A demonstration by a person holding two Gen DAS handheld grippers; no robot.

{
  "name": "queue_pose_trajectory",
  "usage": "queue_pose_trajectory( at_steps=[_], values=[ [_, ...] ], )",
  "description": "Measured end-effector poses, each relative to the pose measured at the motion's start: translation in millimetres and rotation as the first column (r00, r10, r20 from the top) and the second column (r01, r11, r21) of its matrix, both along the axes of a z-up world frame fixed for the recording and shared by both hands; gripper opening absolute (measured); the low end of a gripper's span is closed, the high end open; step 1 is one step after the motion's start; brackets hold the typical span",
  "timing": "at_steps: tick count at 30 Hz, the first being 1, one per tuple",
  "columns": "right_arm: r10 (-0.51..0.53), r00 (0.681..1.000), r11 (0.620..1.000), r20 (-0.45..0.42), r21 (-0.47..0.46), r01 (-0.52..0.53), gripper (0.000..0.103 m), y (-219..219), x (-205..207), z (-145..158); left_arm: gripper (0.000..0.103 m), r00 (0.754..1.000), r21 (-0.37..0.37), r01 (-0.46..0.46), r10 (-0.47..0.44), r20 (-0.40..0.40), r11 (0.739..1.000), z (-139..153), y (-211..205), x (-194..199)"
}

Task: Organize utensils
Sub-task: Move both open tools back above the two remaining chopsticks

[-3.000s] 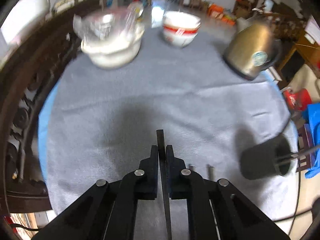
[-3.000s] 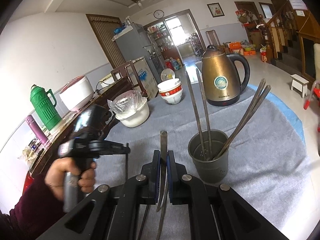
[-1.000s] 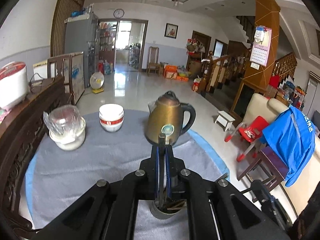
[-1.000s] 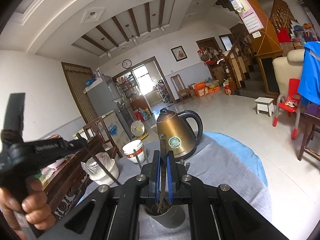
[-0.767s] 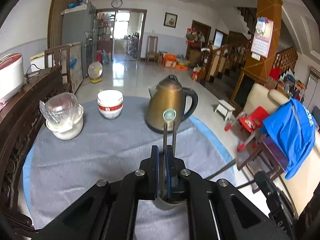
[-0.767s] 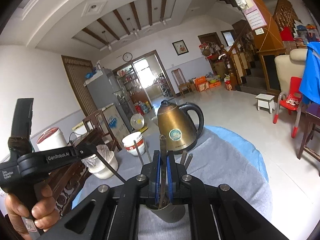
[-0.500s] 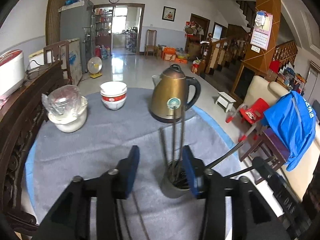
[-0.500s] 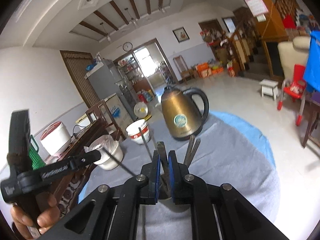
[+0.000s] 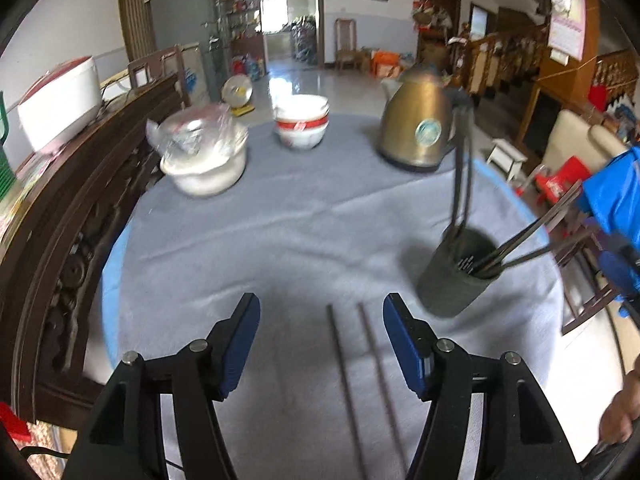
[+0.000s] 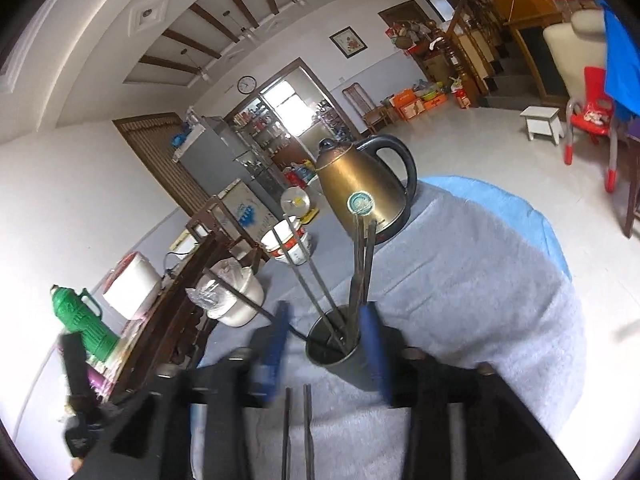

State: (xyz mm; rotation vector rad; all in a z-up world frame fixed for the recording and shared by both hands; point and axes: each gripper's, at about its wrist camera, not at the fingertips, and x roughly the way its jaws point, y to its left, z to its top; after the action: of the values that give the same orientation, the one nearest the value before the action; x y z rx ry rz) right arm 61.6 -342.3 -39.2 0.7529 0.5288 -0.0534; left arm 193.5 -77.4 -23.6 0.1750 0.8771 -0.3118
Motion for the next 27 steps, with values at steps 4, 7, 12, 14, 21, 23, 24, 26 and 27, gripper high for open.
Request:
queue_pose_trajectory(
  at_steps=[4,7,12,14,21,23,24,26,27],
  values=[
    [0.048,0.997,0.998,0.055,-0.04,-0.046,0.063,11,-14,0,0.065,1.0,0.06,-0.02,0.021,-0.008,0.998,-17,8,-6],
    [0.081,0.996,0.995,0.035,-0.069,-0.078,0.063,22,-14,-4,0.065,0.999,0.079,-0.031,0.032,-0.013,0.996,-23,12,-9],
    [0.116,0.992,0.988,-0.059,-0.099,-0.121,0.061,44,-1,-25,0.066,0.999,0.108,-0.044,0.043,0.017,0.993,-27,17,-14],
    [0.14,0.986,0.985,-0.094,-0.087,-0.149,0.055,53,6,-36,0.066,0.998,0.118,-0.056,0.053,0.032,0.991,-28,21,-17],
    [0.209,0.96,0.97,-0.186,-0.088,-0.228,0.049,90,24,-60,0.066,0.996,0.129,-0.085,0.082,0.024,0.988,-38,37,-18],
    [0.231,0.952,0.964,-0.201,-0.082,-0.251,0.049,99,26,-68,0.066,0.995,0.128,-0.094,0.092,0.023,0.987,-41,42,-17],
    [0.238,0.949,0.962,-0.207,-0.081,-0.26,0.049,104,27,-71,0.066,0.995,0.128,-0.098,0.096,0.023,0.987,-42,44,-17],
    [0.252,0.942,0.958,-0.222,-0.08,-0.275,0.049,111,27,-78,0.066,0.994,0.132,-0.108,0.106,0.023,0.985,-45,49,-17],
    [0.258,0.939,0.957,-0.228,-0.077,-0.281,0.049,114,28,-81,0.066,0.994,0.133,-0.11,0.109,0.022,0.985,-47,50,-17]
  ],
)
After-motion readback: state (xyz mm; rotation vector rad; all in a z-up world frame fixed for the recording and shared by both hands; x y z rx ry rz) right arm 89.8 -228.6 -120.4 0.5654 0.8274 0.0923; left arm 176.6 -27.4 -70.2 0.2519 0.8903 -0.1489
